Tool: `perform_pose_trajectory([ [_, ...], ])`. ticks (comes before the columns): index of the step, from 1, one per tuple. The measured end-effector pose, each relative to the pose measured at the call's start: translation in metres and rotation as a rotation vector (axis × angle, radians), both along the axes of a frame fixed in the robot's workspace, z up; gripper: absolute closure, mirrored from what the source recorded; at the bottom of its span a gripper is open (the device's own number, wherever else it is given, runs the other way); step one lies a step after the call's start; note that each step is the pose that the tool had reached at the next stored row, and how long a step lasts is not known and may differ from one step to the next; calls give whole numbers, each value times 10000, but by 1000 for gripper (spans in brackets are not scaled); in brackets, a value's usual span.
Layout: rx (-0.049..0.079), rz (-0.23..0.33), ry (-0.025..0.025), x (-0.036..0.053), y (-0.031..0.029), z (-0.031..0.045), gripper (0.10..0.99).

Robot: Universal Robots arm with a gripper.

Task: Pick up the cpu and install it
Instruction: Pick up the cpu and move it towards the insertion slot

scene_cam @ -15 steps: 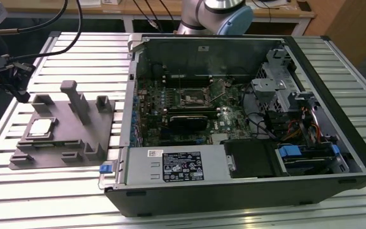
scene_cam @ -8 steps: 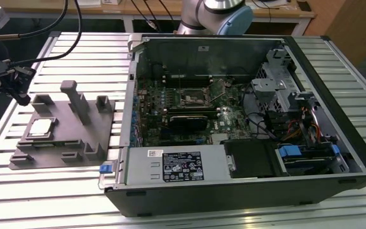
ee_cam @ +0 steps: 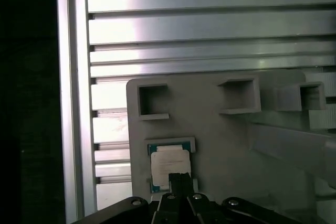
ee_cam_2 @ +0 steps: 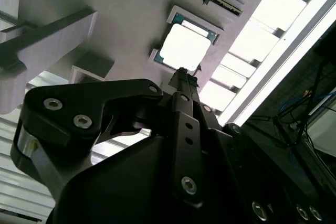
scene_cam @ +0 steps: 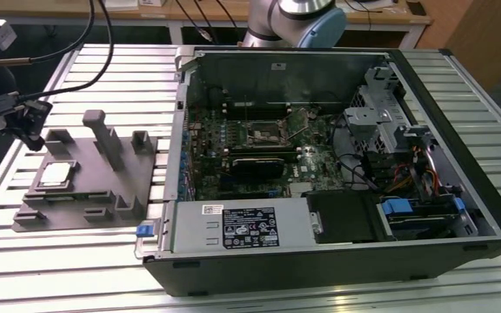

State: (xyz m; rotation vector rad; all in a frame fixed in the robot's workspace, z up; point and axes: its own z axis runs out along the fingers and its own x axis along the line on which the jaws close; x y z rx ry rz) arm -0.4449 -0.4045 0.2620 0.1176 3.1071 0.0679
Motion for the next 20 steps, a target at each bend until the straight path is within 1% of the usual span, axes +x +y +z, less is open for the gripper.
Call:
perform_pose_trajectory([
  [20,0,0,0,0,-64,-363,980],
])
